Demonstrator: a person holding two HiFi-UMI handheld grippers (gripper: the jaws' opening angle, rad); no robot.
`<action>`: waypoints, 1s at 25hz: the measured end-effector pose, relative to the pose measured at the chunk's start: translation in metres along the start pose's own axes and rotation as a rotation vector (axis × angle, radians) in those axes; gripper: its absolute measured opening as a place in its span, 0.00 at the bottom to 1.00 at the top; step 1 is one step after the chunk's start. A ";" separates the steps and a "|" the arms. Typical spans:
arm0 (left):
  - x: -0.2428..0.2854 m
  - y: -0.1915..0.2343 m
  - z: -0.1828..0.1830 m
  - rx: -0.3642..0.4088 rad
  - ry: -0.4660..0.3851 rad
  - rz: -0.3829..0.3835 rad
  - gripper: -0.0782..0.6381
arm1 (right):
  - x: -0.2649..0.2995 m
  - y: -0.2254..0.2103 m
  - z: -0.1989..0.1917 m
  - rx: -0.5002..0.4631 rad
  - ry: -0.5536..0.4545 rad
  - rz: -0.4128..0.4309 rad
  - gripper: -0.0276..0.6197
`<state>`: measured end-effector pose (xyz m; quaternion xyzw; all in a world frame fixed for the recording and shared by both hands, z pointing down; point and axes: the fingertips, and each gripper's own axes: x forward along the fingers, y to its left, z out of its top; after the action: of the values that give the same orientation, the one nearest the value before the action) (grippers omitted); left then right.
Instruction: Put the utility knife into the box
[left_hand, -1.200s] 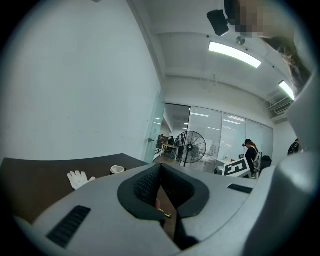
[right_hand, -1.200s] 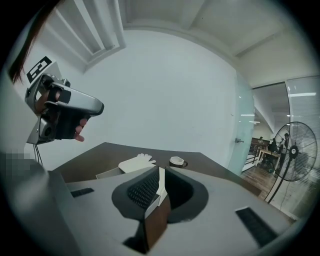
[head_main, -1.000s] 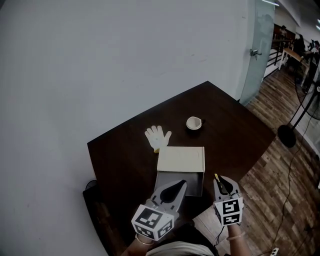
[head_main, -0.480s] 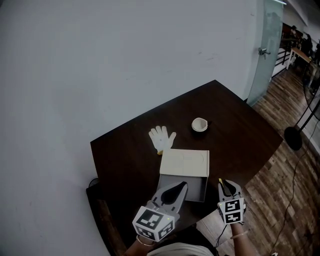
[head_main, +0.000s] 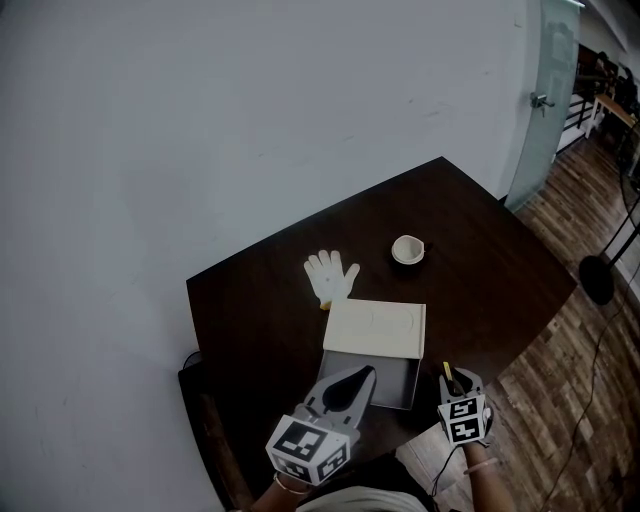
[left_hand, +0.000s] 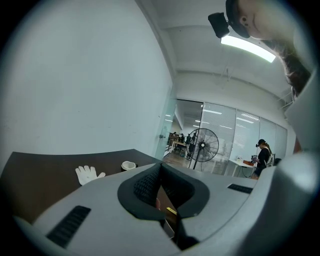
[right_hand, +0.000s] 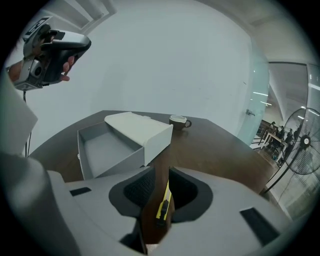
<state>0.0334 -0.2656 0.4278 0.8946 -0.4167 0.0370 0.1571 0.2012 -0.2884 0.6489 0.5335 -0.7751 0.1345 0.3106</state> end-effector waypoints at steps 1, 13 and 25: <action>0.001 0.001 0.000 -0.001 0.001 0.002 0.13 | 0.003 0.000 -0.006 0.001 0.014 0.003 0.19; 0.009 0.005 -0.009 -0.005 0.037 0.018 0.13 | 0.031 -0.012 -0.054 0.027 0.141 -0.005 0.22; 0.017 0.010 -0.014 -0.017 0.054 0.023 0.13 | 0.041 -0.010 -0.061 0.073 0.154 0.025 0.14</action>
<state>0.0377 -0.2804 0.4471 0.8871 -0.4227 0.0594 0.1756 0.2212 -0.2896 0.7201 0.5228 -0.7501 0.2072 0.3481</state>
